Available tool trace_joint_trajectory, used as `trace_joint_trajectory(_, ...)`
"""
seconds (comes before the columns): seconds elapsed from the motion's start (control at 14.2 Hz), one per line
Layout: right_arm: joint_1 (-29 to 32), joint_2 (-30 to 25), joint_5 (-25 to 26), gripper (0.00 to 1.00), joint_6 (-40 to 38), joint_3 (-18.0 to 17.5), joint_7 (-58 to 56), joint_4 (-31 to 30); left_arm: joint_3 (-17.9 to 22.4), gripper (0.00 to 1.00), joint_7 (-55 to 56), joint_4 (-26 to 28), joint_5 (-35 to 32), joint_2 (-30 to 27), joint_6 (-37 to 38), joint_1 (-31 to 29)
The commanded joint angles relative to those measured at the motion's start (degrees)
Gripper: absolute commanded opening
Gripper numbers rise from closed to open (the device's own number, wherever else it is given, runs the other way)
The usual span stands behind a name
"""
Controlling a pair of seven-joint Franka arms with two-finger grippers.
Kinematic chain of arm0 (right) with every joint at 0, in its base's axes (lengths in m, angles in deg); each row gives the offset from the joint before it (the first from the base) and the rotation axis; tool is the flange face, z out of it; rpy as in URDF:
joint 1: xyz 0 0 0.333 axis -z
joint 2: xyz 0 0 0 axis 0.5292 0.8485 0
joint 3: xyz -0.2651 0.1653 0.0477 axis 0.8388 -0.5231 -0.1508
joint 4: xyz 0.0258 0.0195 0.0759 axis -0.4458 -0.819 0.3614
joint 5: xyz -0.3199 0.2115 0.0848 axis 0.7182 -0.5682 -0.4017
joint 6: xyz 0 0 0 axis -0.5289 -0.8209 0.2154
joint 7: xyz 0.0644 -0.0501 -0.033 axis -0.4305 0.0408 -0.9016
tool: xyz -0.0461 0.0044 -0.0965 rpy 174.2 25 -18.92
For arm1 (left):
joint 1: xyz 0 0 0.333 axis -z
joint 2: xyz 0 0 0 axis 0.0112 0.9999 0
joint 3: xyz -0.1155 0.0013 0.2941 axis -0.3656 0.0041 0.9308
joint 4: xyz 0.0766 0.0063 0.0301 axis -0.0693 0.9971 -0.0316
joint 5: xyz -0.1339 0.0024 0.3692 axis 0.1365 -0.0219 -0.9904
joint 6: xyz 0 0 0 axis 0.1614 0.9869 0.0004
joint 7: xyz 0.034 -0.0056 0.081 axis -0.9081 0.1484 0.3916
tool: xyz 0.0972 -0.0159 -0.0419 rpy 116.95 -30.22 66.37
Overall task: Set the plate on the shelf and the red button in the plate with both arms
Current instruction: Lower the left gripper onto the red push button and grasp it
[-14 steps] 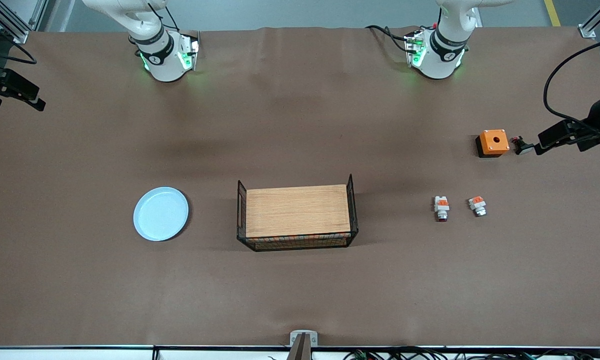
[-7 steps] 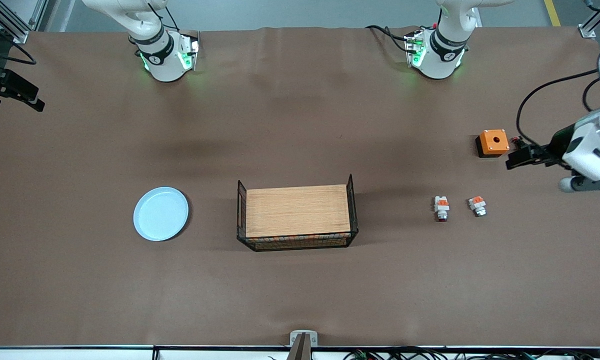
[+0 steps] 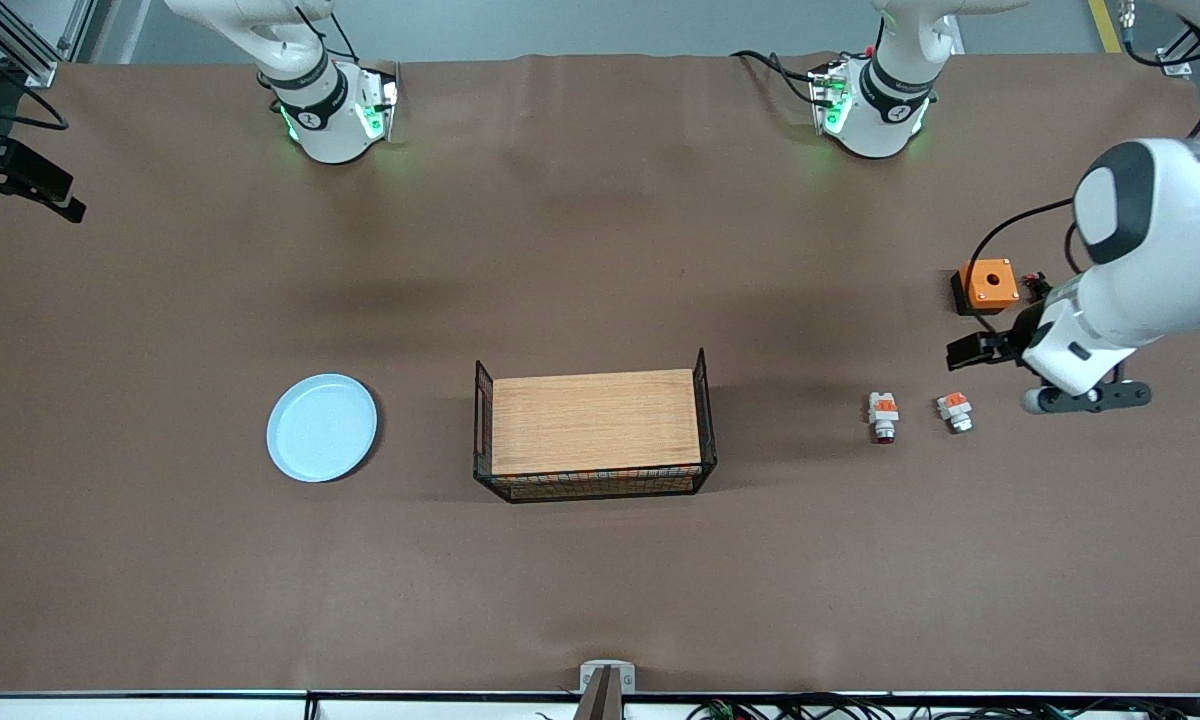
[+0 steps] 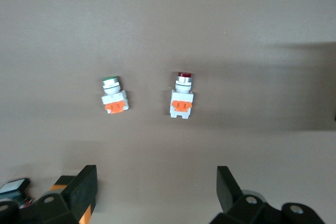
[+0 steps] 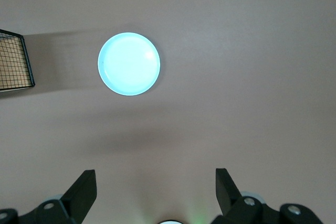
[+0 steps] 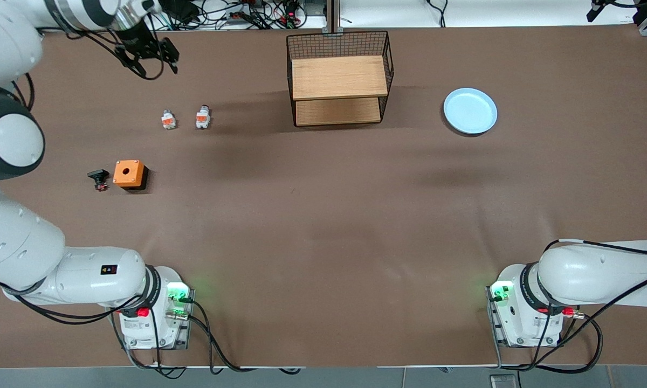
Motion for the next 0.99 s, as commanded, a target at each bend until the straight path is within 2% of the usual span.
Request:
trace_joint_trajectory(0.0, 0.5, -1.4, 0.6, 1.0, 0.1, -0.5, 0.4, -1.4, 0.0, 1.0, 0.4, 0.1, 0.9, 3.6, -3.4, 1.0)
trace_joint_trajectory(0.71, 0.6, 0.0, 0.6, 1.0, 0.4, -0.4, -0.3, 1.1, 0.1, 1.0, 0.5, 0.2, 0.3, 15.4, -17.1, 3.1)
trace_joint_trajectory(0.92, 0.4, 4.5, 0.6, 1.0, 0.5, -0.5, 0.3, 1.8, 0.1, 1.0, 0.4, 0.4, 0.2, 17.6, -20.0, 3.1)
